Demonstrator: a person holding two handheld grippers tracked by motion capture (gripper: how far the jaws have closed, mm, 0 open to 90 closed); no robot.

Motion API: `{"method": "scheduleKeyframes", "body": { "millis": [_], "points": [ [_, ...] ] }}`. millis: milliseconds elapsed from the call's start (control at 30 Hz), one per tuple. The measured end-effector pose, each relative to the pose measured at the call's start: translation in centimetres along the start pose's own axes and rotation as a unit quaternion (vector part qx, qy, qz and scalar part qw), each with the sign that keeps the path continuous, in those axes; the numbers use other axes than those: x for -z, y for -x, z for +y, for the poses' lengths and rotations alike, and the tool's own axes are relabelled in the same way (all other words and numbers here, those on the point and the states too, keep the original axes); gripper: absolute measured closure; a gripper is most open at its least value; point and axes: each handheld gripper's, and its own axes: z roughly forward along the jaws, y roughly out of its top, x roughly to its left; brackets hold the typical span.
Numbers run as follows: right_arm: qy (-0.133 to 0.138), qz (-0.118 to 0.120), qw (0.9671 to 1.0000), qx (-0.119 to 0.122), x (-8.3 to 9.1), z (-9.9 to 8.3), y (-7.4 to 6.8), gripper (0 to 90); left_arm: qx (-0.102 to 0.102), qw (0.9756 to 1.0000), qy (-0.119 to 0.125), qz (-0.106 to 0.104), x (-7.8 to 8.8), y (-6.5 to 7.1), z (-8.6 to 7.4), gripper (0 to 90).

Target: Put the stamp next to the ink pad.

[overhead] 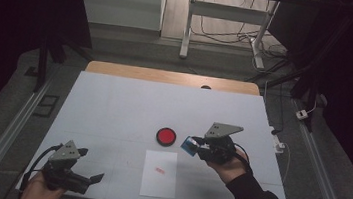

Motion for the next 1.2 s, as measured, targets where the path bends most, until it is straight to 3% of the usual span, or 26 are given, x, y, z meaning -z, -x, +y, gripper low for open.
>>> {"method": "scheduleKeyframes", "body": {
  "millis": [733,1200],
  "points": [
    [-0.03,-0.074,0.9964,-0.03,-0.3,-2.1,3.3,69.3,-0.006,1.0,-0.006,-0.004,-0.1,0.1,0.0,2.1],
    [-0.058,-0.094,0.9928,-0.045,-1.7,-3.5,5.0,69.3,-0.006,0.9999,-0.008,-0.005,-0.2,0.1,0.1,2.3]
  ]
}}
